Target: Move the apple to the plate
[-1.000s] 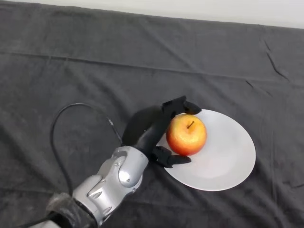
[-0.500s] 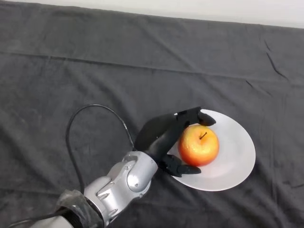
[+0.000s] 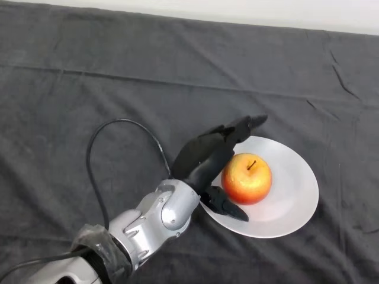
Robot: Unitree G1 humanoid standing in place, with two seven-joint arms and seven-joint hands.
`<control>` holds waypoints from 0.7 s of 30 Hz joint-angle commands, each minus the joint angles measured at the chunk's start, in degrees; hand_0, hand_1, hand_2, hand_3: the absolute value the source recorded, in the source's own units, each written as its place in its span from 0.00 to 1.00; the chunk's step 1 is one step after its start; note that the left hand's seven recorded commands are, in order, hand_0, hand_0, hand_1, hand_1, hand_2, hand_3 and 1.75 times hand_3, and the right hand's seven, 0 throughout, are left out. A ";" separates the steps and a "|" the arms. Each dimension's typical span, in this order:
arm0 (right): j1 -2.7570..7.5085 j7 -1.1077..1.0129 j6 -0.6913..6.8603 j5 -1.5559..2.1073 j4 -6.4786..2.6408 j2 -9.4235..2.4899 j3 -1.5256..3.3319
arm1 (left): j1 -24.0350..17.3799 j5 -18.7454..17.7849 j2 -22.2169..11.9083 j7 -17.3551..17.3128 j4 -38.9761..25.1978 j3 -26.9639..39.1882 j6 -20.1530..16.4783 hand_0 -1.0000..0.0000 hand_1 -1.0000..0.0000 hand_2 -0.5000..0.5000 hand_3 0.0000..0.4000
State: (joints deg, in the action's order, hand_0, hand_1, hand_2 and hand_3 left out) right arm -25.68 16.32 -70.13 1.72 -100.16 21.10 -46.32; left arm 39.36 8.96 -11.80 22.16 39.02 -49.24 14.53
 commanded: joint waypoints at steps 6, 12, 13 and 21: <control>7.43 -0.07 1.17 0.23 -3.52 -7.41 -0.38 | 3.40 -1.75 -2.06 0.22 -0.92 0.08 1.55 1.00 1.00 0.50 0.00; 7.44 -0.05 1.17 0.18 -3.51 -7.40 -0.42 | 3.38 -2.35 -3.80 0.77 -2.43 3.15 2.41 1.00 1.00 0.50 0.00; 7.44 -0.05 1.17 0.17 -3.51 -7.41 -0.42 | 3.36 -2.47 -4.10 0.87 -2.76 3.73 2.49 1.00 1.00 0.50 0.00; 7.45 -0.04 1.20 0.12 -3.47 -7.41 -0.46 | 1.87 -4.07 -8.39 1.77 -7.14 10.49 3.80 1.00 1.00 0.50 0.00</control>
State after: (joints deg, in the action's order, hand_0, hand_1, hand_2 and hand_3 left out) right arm -25.66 16.32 -70.13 1.70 -100.15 21.11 -46.33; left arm 39.50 5.31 -19.29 22.75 33.88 -39.41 17.17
